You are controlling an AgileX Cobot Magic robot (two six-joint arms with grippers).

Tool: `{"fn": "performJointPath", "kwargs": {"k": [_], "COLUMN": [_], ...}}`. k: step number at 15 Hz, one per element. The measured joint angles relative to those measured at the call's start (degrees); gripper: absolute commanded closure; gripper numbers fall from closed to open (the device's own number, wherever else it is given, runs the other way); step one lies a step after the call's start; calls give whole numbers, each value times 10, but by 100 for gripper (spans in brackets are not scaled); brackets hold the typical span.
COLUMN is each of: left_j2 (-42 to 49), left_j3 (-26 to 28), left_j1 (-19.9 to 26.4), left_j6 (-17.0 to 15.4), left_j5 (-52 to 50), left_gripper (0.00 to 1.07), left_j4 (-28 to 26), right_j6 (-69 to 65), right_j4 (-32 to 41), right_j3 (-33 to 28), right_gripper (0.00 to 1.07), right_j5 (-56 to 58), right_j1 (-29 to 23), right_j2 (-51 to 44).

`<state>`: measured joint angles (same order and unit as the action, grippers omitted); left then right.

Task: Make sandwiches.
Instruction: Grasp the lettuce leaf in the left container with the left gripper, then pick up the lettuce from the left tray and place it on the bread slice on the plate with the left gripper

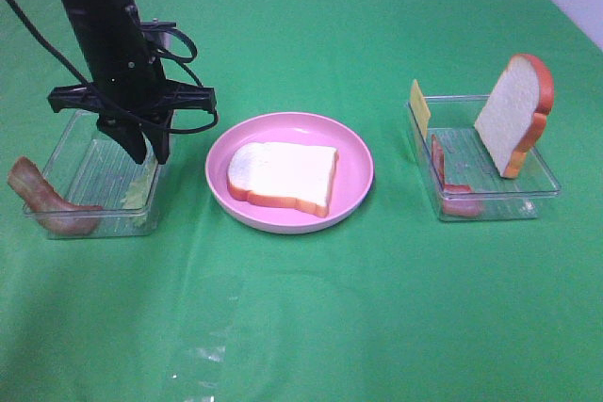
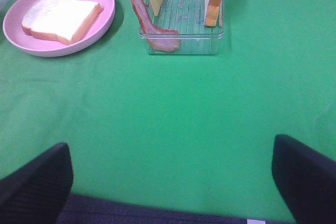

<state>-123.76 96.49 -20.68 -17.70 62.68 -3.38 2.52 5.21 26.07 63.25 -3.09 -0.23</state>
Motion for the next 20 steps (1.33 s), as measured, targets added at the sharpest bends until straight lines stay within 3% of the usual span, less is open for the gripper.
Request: {"fn": "performJointPath", "kwargs": {"k": [1,10,13,17,20], "left_j2": [0,1,33,78,78], "left_j3": [0,20,67,196,215], "left_j1": [0,0,0,-1,-1], "left_j6": [-13,-17,-14,15,21], "left_j5": [0,22,33,54,47], "left_gripper": [107,107,107,107,107], "left_j4": [6,9,9,-16,-44], "right_j6": [0,0,0,0,0], "right_j4": [0,0,0,0,0], "right_j3": [0,0,0,0,0], "right_gripper": [9,9,9,9,9], "right_j5": [0,0,0,0,0], "right_j1": [0,0,0,0,0], "right_j2": [0,0,0,0,0]}}
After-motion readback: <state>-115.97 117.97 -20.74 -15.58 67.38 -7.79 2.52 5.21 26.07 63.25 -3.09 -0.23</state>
